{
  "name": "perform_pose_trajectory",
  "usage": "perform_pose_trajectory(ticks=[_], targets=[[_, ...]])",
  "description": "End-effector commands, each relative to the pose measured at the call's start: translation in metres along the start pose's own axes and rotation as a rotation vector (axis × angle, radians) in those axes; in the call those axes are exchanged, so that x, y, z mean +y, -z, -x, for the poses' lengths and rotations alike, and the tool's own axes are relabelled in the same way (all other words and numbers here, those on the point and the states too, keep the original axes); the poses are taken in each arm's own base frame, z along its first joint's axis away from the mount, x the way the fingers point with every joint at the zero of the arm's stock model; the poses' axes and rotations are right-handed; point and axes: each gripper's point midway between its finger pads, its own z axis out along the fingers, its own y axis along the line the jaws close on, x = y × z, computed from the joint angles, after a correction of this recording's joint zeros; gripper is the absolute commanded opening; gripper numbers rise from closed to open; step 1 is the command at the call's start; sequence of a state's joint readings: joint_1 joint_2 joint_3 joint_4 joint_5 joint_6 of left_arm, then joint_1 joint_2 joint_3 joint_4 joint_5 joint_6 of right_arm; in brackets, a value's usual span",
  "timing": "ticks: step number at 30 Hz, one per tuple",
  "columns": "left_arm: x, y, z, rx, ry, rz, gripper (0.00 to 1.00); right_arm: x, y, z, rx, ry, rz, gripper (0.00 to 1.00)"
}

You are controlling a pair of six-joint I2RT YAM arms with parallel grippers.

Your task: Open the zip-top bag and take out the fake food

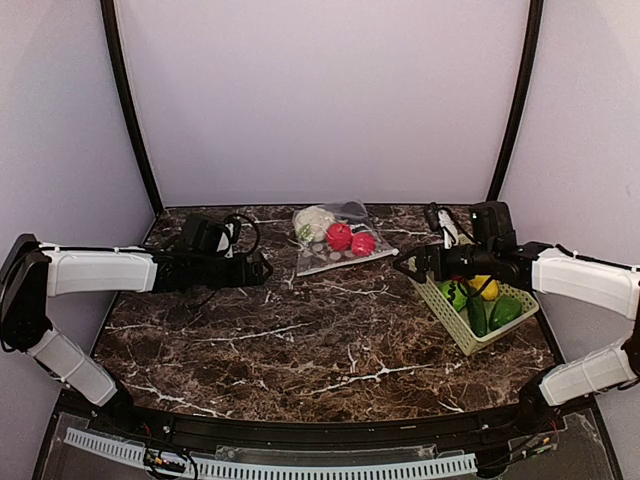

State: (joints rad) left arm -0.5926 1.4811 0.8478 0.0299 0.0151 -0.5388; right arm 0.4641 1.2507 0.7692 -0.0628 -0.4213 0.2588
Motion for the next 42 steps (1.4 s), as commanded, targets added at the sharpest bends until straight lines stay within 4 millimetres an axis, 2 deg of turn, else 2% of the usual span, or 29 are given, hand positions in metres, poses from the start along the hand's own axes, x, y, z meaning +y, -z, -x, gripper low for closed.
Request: perform_pose_trajectory(ticks=[1, 6, 10, 17, 19, 20, 21, 22, 23, 24, 25, 32, 35, 36, 37, 38, 41, 42], targets=[[-0.012, 0.015, 0.034, -0.082, -0.084, 0.008, 0.99, 0.01, 0.009, 0.023, -0.056, 0.036, 0.007, 0.99], [-0.027, 0.022, 0.058, -0.12, -0.21, -0.01, 0.99, 0.011, 0.011, 0.031, -0.065, 0.057, -0.002, 0.99], [-0.039, 0.018, 0.063, -0.12, -0.342, -0.007, 0.99, 0.011, 0.012, 0.036, -0.071, 0.074, -0.015, 0.99], [-0.059, -0.009, 0.058, -0.122, -0.656, 0.063, 0.99, -0.001, 0.018, 0.038, -0.083, 0.08, -0.055, 0.99], [-0.08, -0.019, 0.049, -0.135, -0.77, 0.059, 0.99, -0.004, 0.021, 0.038, -0.088, 0.075, -0.061, 0.99], [-0.083, -0.029, 0.041, -0.121, -0.814, 0.066, 0.99, -0.006, 0.023, 0.037, -0.091, 0.072, -0.063, 0.99], [-0.097, -0.03, 0.04, -0.143, -0.889, 0.076, 0.99, -0.007, 0.024, 0.038, -0.093, 0.069, -0.064, 0.99], [-0.099, -0.041, 0.031, -0.127, -0.928, 0.087, 0.99, -0.009, 0.026, 0.038, -0.097, 0.067, -0.066, 0.99], [-0.111, -0.042, 0.033, -0.147, -0.978, 0.089, 0.99, -0.01, 0.028, 0.038, -0.102, 0.065, -0.071, 0.99], [-0.112, -0.052, 0.026, -0.13, -1.001, 0.092, 0.99, -0.012, 0.03, 0.038, -0.105, 0.062, -0.076, 0.99], [-0.12, -0.054, 0.03, -0.148, -1.02, 0.086, 0.99, -0.013, 0.032, 0.038, -0.11, 0.061, -0.078, 0.99], [-0.139, -0.089, 0.027, -0.159, -1.146, 0.062, 0.99, -0.019, 0.038, 0.035, -0.118, 0.052, -0.094, 0.99], [-0.135, -0.109, 0.02, -0.126, -1.205, 0.103, 0.99, -0.022, 0.038, 0.034, -0.118, 0.048, -0.103, 0.99], [-0.137, -0.111, 0.026, -0.138, -1.226, 0.126, 0.99, -0.023, 0.038, 0.034, -0.118, 0.047, -0.103, 0.99], [-0.134, -0.119, 0.022, -0.126, -1.242, 0.139, 0.99, -0.023, 0.038, 0.034, -0.119, 0.047, -0.103, 0.99], [-0.136, -0.12, 0.027, -0.142, -1.259, 0.158, 0.99, -0.024, 0.039, 0.034, -0.12, 0.048, -0.105, 0.99], [-0.131, -0.135, 0.021, -0.125, -1.305, 0.181, 0.99, -0.027, 0.038, 0.035, -0.126, 0.042, -0.111, 0.99], [-0.133, -0.137, 0.025, -0.132, -1.321, 0.195, 0.99, -0.028, 0.038, 0.035, -0.128, 0.038, -0.113, 0.99]])
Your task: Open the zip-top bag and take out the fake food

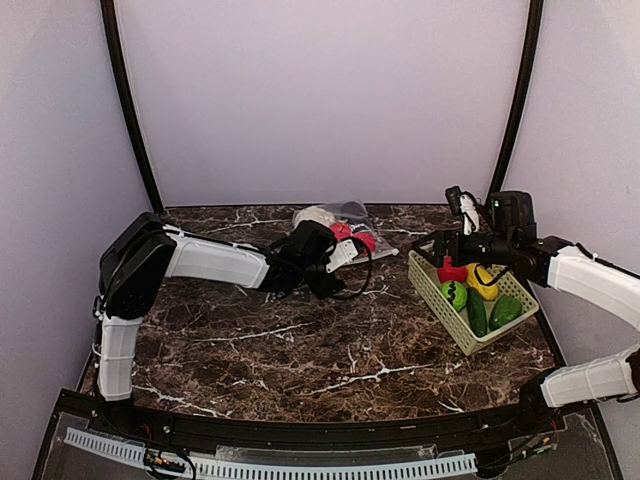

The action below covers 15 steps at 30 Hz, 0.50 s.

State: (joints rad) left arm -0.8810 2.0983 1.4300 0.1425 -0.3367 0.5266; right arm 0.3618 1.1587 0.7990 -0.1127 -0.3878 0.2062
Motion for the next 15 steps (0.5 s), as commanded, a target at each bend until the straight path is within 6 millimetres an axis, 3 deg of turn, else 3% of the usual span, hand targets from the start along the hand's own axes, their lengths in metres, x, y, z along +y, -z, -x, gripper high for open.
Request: perform_pose_trajectory(ticks=[1, 7, 15], targets=[[0.003, -0.015, 0.001, 0.024, -0.114, 0.057, 0.98, -0.005, 0.001, 0.001, -0.022, 0.002, -0.013, 0.99], [0.009, -0.036, -0.001, 0.047, -0.176, 0.144, 0.9, -0.007, -0.001, 0.0, -0.021, -0.006, -0.009, 0.99], [0.02, -0.049, 0.006, 0.027, -0.252, 0.247, 0.63, -0.009, -0.007, -0.001, -0.012, -0.016, 0.0, 0.99]])
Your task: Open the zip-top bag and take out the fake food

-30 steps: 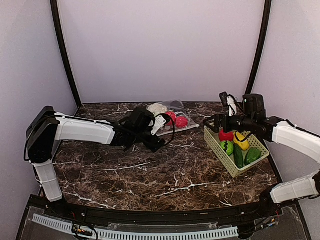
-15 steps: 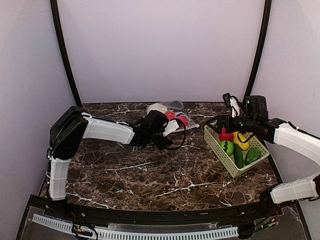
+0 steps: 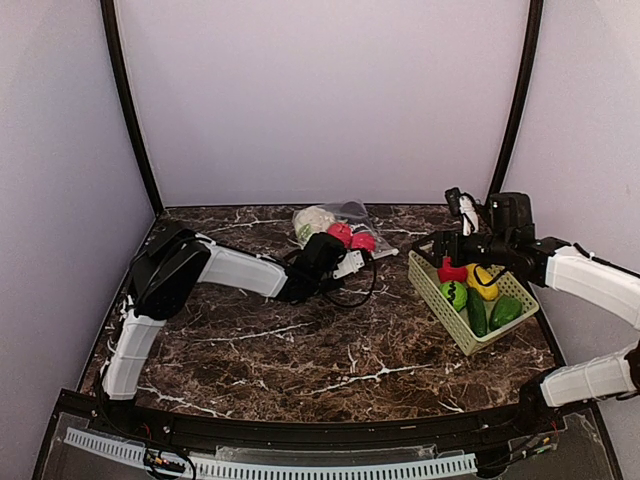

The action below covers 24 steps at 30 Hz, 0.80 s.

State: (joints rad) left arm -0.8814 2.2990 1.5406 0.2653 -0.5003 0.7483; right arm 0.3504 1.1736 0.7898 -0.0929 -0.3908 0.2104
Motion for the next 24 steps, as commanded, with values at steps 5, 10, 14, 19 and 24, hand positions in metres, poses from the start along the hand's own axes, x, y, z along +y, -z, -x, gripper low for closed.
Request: perform_pose_trajectory(ticks=[5, 10, 14, 19, 24], targets=[[0.019, -0.013, 0.012, -0.004, -0.154, 0.144, 0.45, -0.001, -0.001, 0.005, -0.021, -0.004, 0.01, 0.99], [0.023, -0.009, 0.014, -0.005, -0.156, 0.137, 0.09, 0.0, -0.001, 0.007, -0.023, -0.003, 0.015, 0.99], [0.028, 0.003, 0.019, -0.028, -0.142, 0.131, 0.01, 0.004, 0.001, 0.009, -0.025, 0.002, 0.031, 0.99], [0.039, 0.034, 0.025, -0.069, -0.091, 0.086, 0.01, 0.009, 0.005, 0.014, -0.04, 0.026, 0.049, 0.99], [0.052, 0.071, 0.031, -0.131, -0.03, 0.018, 0.01, 0.02, 0.01, 0.018, -0.054, 0.063, 0.1, 0.99]])
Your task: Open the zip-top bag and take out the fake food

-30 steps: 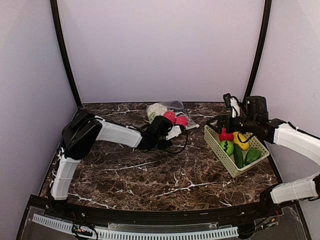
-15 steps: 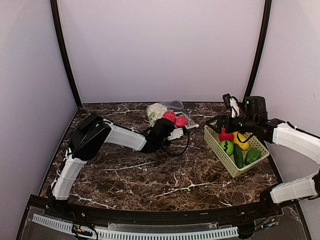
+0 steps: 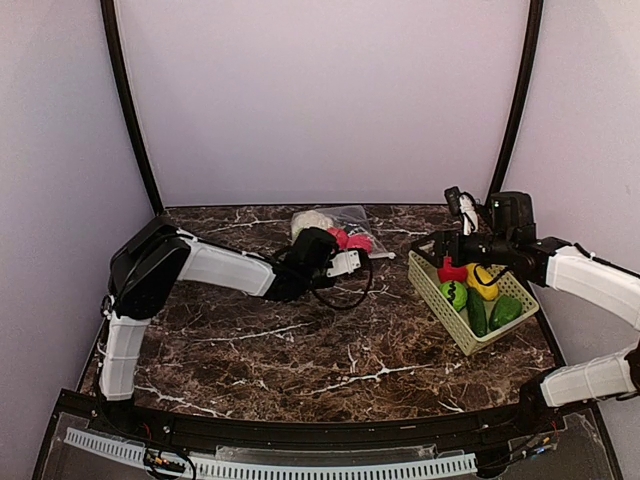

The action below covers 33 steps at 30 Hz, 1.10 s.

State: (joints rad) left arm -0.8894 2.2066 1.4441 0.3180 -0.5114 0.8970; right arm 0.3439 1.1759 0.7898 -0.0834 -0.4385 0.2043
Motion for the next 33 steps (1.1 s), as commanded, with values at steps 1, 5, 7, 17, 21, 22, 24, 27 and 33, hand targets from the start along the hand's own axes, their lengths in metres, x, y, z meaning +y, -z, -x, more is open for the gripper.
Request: perform_pose_trajectory(ticks=[1, 5, 7, 17, 21, 22, 24, 27, 33], targets=[[0.047, 0.056, 0.027, -0.118, 0.113, -0.028, 0.01, 0.019, 0.011, 0.019, -0.057, 0.071, 0.077, 0.99], [0.055, 0.087, 0.027, -0.148, 0.141, -0.112, 0.01, 0.035, 0.019, 0.021, -0.078, 0.113, 0.131, 0.99], [0.058, 0.101, 0.029, -0.169, 0.158, -0.159, 0.01, 0.046, 0.023, 0.023, -0.095, 0.152, 0.155, 0.99], [0.08, 0.183, 0.031, -0.329, 0.229, -0.322, 0.01, 0.106, 0.044, 0.013, -0.119, 0.29, 0.36, 0.96], [0.088, 0.211, 0.034, -0.372, 0.27, -0.413, 0.01, 0.127, 0.055, 0.007, -0.138, 0.345, 0.415, 0.92], [0.084, 0.215, 0.03, -0.35, 0.269, -0.442, 0.01, 0.131, 0.058, 0.006, -0.145, 0.356, 0.432, 0.9], [0.085, 0.222, 0.031, -0.339, 0.278, -0.48, 0.01, 0.141, 0.062, 0.003, -0.164, 0.382, 0.472, 0.86], [0.088, 0.233, 0.033, -0.343, 0.313, -0.517, 0.01, 0.152, 0.066, -0.002, -0.192, 0.407, 0.521, 0.81], [0.09, 0.235, 0.034, -0.301, 0.378, -0.552, 0.01, 0.175, 0.065, -0.02, -0.223, 0.395, 0.607, 0.73]])
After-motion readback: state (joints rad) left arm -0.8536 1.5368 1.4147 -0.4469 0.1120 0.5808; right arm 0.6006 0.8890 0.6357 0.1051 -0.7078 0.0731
